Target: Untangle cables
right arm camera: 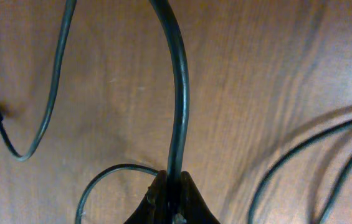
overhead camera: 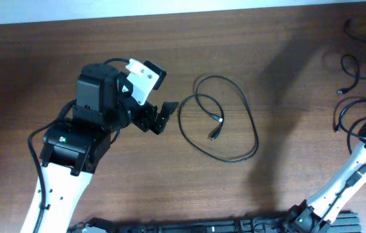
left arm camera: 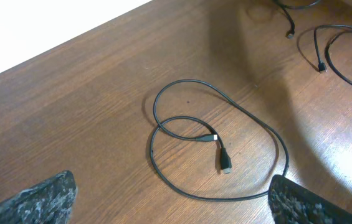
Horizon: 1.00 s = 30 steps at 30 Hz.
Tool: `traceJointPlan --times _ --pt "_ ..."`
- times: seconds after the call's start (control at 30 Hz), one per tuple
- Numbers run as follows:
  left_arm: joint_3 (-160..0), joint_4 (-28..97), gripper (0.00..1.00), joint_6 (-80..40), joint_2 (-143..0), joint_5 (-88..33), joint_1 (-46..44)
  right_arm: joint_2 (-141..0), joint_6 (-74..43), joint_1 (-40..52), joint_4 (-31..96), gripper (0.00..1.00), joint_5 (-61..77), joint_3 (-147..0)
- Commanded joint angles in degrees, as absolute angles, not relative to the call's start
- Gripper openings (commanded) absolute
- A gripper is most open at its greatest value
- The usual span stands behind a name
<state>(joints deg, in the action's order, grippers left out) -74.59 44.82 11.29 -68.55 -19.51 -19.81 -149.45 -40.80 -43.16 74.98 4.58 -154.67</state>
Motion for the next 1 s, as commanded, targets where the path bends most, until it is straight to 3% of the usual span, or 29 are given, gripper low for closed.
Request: traceJointPlan --times 0.0,0.17,0.2,0.23,0.27,0.33,0.63,0.97 --pt "-75.0 44.7 0.99 11.0 -67.8 -20.3 -19.7 -149.5 -41.4 -45.1 76.4 0.04 0.8 -155.6" --pt "-75.0 44.7 0.99 11.0 -67.8 -20.3 -19.7 -149.5 -41.4 -47.1 77.6 0.04 -0.3 -155.6" --pt "-75.0 44.7 0.99 11.0 -67.8 -20.3 -19.7 -149.5 -41.4 -47.3 77.9 0.27 -0.3 -155.5" --pt "-75.0 44.7 0.99 11.0 -67.8 -20.3 -19.7 -149.5 -41.4 -47.3 78.2 0.63 -0.3 -155.5" --pt "-75.0 44.7 0.99 11.0 -67.8 -20.3 -19.7 -149.5 -41.4 -47.3 78.5 0.83 -0.2 -155.5" --pt "-75.0 44.7 0.99 11.0 -67.8 -20.3 -19.7 -149.5 -40.3 -47.1 81.0 0.98 -0.1 -155.5" --pt "-75.0 44.7 0.99 11.0 -67.8 -20.3 -19.7 -149.5 -25.4 -44.0 92.1 0.99 4.0 -155.5" --pt "-75.0 44.7 0.99 11.0 -67.8 -20.3 -19.7 -149.5 -5.5 -25.9 96.7 0.99 5.7 -155.5"
